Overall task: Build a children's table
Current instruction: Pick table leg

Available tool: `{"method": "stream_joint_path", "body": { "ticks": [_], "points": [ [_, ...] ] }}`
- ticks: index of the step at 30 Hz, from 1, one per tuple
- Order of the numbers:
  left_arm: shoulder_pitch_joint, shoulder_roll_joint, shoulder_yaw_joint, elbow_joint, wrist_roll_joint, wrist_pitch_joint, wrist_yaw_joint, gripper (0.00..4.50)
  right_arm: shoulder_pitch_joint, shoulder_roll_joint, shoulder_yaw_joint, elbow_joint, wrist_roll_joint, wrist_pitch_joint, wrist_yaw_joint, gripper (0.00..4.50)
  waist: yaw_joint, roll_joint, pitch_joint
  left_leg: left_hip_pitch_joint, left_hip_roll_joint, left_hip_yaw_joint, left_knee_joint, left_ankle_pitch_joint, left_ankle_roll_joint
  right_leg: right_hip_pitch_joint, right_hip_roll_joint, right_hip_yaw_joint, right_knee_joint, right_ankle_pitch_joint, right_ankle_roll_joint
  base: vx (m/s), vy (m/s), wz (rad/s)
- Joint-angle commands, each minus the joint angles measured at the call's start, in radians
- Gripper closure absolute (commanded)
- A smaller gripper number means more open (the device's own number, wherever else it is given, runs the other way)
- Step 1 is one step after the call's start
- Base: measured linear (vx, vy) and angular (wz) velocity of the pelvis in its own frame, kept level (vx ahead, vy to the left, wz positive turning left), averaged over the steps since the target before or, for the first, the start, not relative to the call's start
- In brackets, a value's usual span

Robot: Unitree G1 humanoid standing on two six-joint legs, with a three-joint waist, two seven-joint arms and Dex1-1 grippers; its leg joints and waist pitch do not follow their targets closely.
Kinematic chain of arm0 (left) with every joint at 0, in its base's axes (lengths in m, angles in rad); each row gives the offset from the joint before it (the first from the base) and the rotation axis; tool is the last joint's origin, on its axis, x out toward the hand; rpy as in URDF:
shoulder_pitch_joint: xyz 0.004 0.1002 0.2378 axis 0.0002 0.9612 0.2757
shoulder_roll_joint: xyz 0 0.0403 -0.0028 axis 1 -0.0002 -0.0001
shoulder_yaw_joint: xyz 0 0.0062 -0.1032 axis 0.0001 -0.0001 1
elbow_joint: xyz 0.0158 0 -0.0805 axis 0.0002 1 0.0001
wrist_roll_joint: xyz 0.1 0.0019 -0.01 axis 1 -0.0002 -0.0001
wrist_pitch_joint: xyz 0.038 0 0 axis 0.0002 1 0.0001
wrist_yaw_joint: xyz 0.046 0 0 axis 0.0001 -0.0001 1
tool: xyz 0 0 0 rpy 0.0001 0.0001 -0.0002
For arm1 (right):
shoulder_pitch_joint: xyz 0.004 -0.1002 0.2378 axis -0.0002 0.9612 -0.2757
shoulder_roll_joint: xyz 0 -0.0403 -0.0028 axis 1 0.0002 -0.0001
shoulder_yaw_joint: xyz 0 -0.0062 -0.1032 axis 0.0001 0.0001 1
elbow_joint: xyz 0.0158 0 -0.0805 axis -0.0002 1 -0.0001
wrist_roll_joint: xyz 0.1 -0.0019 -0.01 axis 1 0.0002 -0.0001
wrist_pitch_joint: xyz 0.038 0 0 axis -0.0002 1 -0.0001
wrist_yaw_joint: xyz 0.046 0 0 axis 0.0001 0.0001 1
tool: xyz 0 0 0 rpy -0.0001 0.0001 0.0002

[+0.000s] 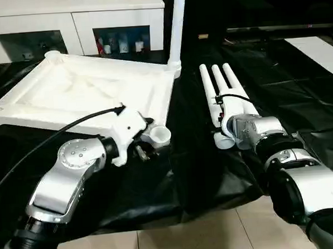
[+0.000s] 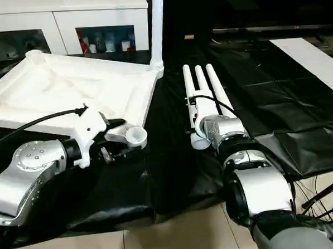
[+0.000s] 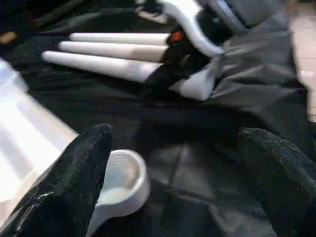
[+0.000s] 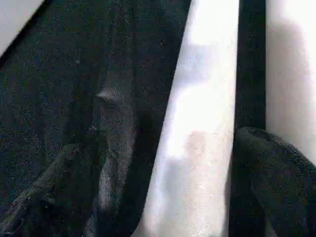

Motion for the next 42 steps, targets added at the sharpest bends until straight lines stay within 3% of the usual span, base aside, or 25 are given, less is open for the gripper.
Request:
{"method": "stream_joint_path", "body": {
  "ticks": [1, 10, 15, 23, 25, 27, 28, 37, 38, 39, 40, 41, 42],
  "points": [
    [0.002, 0.023, -0.020, -0.062, -0.036, 0.056, -0.046, 0.00, 0.001, -0.002, -0.010, 0.035, 0.003, 0.039, -0.024, 0.41, -0.002, 0.005, -0.065, 0.021, 0.019, -0.009, -0.069, -0.236, -0.054, 0.045, -0.050, 0.037, -0.063, -0.162, -0.191, 0.000, 0.000, 0.00],
    [-0.011, 0.035, -0.033, -0.069, -0.030, 0.080, -0.046, 0.00, 0.009, -0.012, -0.029, 0.060, 0.016, 0.050, -0.035, 1.22, -0.003, 0.007, -0.066, 0.024, 0.018, -0.009, -0.068, -0.245, -0.066, 0.041, -0.046, 0.037, -0.064, -0.168, -0.175, 0.000, 0.000, 0.00],
    [-0.019, 0.033, -0.040, -0.083, -0.036, 0.102, -0.039, 0.00, 0.017, -0.016, -0.042, 0.077, 0.019, 0.041, -0.051, 1.66, -0.002, 0.001, -0.068, 0.023, 0.018, -0.009, -0.068, -0.245, -0.066, 0.043, -0.046, 0.037, -0.063, -0.165, -0.173, 0.000, 0.000, 0.00],
    [-0.027, 0.036, -0.034, -0.078, -0.032, 0.096, -0.034, 0.00, 0.023, -0.019, -0.061, 0.083, 0.026, 0.031, -0.074, 2.50, -0.001, -0.001, -0.069, 0.022, 0.017, -0.009, -0.067, -0.243, -0.066, 0.042, -0.046, 0.036, -0.062, -0.166, -0.171, 0.000, 0.000, 0.00],
    [-0.041, 0.028, -0.030, -0.069, -0.029, 0.089, -0.022, 0.00, 0.023, -0.024, -0.076, 0.088, 0.036, 0.022, -0.086, 2.57, -0.001, -0.008, -0.069, 0.022, 0.017, -0.009, -0.067, -0.247, -0.065, 0.042, -0.046, 0.035, -0.063, -0.171, -0.169, 0.000, 0.000, 0.00],
    [-0.054, 0.020, -0.020, -0.058, -0.024, 0.076, -0.008, 0.00, 0.021, -0.026, -0.093, 0.091, 0.050, 0.012, -0.095, 2.61, 0.003, -0.005, -0.069, 0.025, 0.018, -0.009, -0.067, -0.255, -0.067, 0.040, -0.047, 0.036, -0.064, -0.186, -0.165, 0.000, 0.000, 0.00],
    [-0.067, 0.014, -0.009, -0.044, -0.018, 0.064, 0.007, 0.00, 0.018, -0.027, -0.112, 0.093, 0.064, -0.003, -0.106, 2.63, 0.004, -0.009, -0.068, 0.023, 0.017, -0.010, -0.067, -0.258, -0.068, 0.041, -0.048, 0.036, -0.064, -0.188, -0.163, 0.000, 0.000, 0.00],
    [-0.073, 0.012, 0.014, -0.009, 0.002, 0.031, 0.038, 0.00, 0.010, -0.008, -0.155, 0.076, 0.095, -0.054, -0.156, 2.65, 0.000, -0.007, -0.072, 0.021, 0.016, -0.009, -0.064, -0.229, -0.067, 0.042, -0.045, 0.034, -0.057, -0.133, -0.170, 0.000, 0.000, 0.00],
    [-0.085, -0.009, 0.039, 0.008, -0.011, 0.019, 0.059, 0.00, 0.007, 0.005, -0.176, 0.046, 0.117, -0.110, -0.151, 2.65, 0.001, 0.010, -0.072, 0.023, 0.015, -0.011, -0.063, -0.229, -0.069, 0.041, -0.045, 0.035, -0.054, -0.123, -0.173, 0.000, 0.000, 0.00],
    [-0.094, -0.019, 0.050, 0.020, -0.017, 0.011, 0.071, 0.00, 0.005, 0.010, -0.184, 0.033, 0.124, -0.135, -0.148, 2.65, -0.004, 0.000, -0.072, 0.022, 0.016, -0.008, -0.063, -0.244, -0.069, 0.042, -0.045, 0.035, -0.058, -0.122, -0.175, 0.000, 0.000, 0.00],
    [-0.111, -0.045, 0.073, 0.049, -0.027, -0.008, 0.096, 0.00, 0.007, 0.023, -0.207, 0.000, 0.147, -0.209, -0.146, 2.65, -0.003, 0.017, -0.074, 0.022, 0.015, -0.011, -0.062, -0.235, -0.069, 0.043, -0.046, 0.035, -0.053, -0.106, -0.181, 0.000, 0.000, 0.00],
    [-0.123, -0.061, 0.087, 0.069, -0.033, -0.022, 0.112, 0.00, 0.009, 0.031, -0.222, -0.022, 0.162, -0.260, -0.146, 2.65, -0.006, 0.007, -0.072, 0.022, 0.014, -0.007, -0.061, -0.246, -0.063, 0.042, -0.043, 0.036, -0.060, -0.104, -0.182, 0.000, 0.000, 0.00],
    [-0.123, -0.061, 0.087, 0.069, -0.033, -0.022, 0.112, 0.00, 0.009, 0.031, -0.222, -0.022, 0.162, -0.260, -0.146, 2.65, -0.003, 0.005, -0.076, 0.021, 0.014, -0.008, -0.061, -0.236, -0.059, 0.046, -0.045, 0.035, -0.056, -0.092, -0.185, 0.000, 0.000, 0.00]
  ]
}}
